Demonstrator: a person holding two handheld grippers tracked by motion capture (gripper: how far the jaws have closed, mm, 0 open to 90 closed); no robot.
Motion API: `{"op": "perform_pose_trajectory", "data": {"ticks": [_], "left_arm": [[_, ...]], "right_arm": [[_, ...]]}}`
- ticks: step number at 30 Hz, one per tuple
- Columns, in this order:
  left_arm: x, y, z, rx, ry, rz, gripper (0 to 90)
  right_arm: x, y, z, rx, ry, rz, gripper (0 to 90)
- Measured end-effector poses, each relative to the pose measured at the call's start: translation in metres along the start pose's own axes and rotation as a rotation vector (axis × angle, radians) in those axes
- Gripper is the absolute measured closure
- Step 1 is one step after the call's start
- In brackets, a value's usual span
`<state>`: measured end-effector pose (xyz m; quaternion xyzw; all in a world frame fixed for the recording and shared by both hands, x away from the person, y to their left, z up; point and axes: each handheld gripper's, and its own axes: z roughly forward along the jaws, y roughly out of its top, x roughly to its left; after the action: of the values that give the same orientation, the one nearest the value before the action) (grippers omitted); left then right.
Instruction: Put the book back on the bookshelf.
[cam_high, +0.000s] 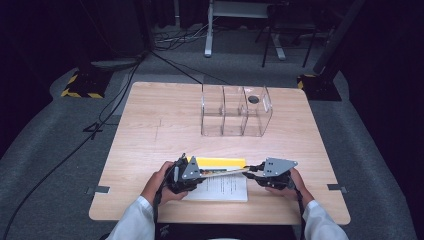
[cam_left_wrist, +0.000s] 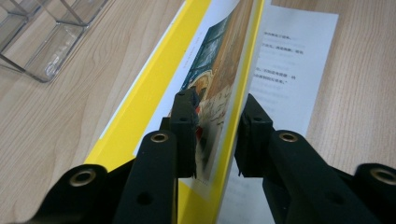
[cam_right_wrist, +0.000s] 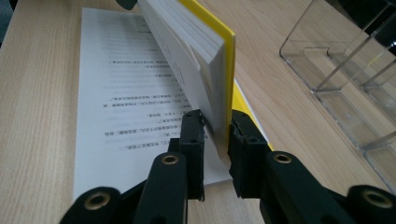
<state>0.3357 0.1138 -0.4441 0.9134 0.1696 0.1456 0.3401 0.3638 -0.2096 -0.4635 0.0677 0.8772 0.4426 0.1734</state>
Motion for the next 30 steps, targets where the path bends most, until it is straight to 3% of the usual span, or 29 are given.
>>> {"op": "perform_pose_trajectory", "data": {"ticks": [3,6,9,11,16,24,28,30], "left_arm": [[0.000,0.004,0.000,0.031,0.028,-0.004,67.0],[-0.003,0.008,-0.001,0.043,0.030,0.005,63.4],[-0.009,0.016,-0.001,0.067,0.070,0.014,61.7],[-0.017,0.022,0.000,0.078,0.123,0.046,60.9],[-0.028,0.037,0.004,0.064,0.134,0.038,54.0],[-0.032,0.041,0.014,0.054,0.134,0.004,47.8],[-0.031,0.039,0.013,0.036,0.142,0.001,54.9],[-0.030,0.037,0.013,0.028,0.143,0.003,69.4]], "right_arm": [[0.002,0.011,-0.003,-0.002,-0.010,-0.023,78.8],[0.003,0.017,-0.005,-0.013,-0.005,-0.039,79.8],[0.005,0.025,-0.005,0.002,-0.013,-0.061,80.8],[0.006,0.029,-0.006,0.002,-0.010,-0.068,81.1],[0.010,0.036,-0.006,0.016,-0.017,-0.081,81.3],[0.013,0.049,-0.005,0.019,-0.025,-0.093,81.1],[0.015,0.052,-0.002,0.027,-0.022,-0.096,80.8],[0.015,0.053,-0.002,0.028,-0.022,-0.093,80.5]]}}
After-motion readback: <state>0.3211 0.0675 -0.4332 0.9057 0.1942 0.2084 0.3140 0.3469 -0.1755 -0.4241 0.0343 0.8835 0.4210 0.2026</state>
